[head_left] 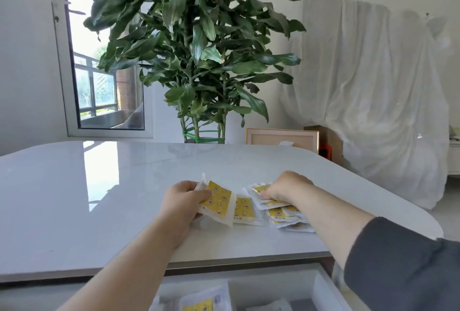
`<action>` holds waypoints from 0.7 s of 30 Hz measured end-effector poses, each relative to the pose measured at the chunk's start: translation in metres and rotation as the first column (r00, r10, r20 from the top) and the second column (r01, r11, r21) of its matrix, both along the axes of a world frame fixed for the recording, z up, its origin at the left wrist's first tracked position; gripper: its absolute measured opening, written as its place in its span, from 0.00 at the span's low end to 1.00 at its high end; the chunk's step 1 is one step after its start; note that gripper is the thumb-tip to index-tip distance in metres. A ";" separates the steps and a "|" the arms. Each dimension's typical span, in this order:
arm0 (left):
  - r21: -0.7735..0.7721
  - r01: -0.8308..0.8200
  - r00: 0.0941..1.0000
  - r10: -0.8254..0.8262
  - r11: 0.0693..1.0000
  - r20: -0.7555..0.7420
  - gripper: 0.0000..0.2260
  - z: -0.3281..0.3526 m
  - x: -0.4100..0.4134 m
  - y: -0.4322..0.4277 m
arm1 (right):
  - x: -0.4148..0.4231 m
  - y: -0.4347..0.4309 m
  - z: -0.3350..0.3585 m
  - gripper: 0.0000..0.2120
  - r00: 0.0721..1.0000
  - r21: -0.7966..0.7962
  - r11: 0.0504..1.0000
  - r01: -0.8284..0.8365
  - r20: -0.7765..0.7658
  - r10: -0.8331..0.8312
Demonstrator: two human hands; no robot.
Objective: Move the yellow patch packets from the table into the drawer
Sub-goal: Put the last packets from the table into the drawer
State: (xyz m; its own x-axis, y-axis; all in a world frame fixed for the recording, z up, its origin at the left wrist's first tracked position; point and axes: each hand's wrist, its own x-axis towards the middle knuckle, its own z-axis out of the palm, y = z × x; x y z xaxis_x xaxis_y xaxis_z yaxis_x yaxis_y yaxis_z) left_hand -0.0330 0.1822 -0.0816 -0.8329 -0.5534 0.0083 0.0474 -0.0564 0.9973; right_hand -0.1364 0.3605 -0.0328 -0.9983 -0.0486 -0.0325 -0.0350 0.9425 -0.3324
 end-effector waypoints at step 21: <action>0.051 -0.016 0.999 0.017 0.999 -0.028 0.09 0.016 0.024 0.004 | 0.058 0.066 0.005 0.02 0.999 -0.972 0.234 -0.022 -0.030 -0.029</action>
